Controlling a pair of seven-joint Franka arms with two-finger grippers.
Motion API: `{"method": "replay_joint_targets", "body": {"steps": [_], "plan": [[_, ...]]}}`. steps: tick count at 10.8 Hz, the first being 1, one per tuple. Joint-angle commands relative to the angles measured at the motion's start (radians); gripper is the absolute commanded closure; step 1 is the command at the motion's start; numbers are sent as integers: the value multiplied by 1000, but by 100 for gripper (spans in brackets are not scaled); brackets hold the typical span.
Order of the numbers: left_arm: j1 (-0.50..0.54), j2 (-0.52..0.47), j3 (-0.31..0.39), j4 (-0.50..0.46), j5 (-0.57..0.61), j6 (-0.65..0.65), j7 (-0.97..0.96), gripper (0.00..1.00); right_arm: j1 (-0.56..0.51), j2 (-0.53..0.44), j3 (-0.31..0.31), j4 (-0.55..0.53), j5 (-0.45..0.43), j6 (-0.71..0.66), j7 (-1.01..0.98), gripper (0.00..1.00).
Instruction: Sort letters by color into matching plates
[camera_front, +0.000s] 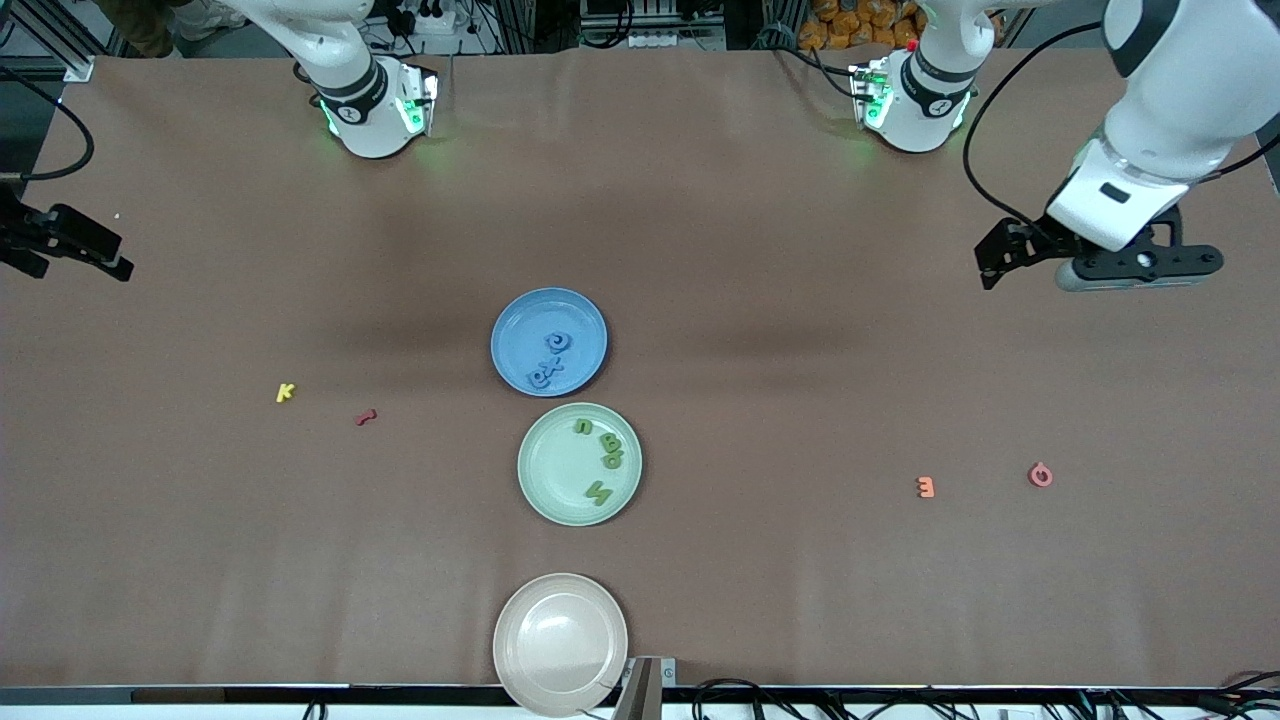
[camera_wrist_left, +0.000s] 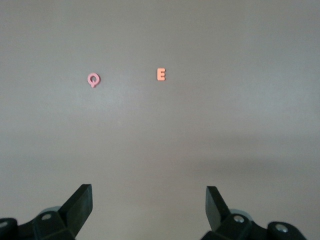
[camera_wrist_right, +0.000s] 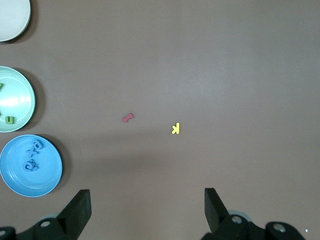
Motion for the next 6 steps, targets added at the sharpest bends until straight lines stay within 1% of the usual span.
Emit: {"method": "replay_joint_targets", "body": {"steps": [1,4,6], "plan": [[21,32,-1,119,-29,-13,60,0,-16,-7,6,-3,16,-3,-8,0],[21,116,-3,251,-26,-77,88,0,-16,-7,6,-4,16,-6,-8,0],[18,137,-3,288,-27,-94,87,0,-16,-7,6,-4,16,-8,-8,0]]}}
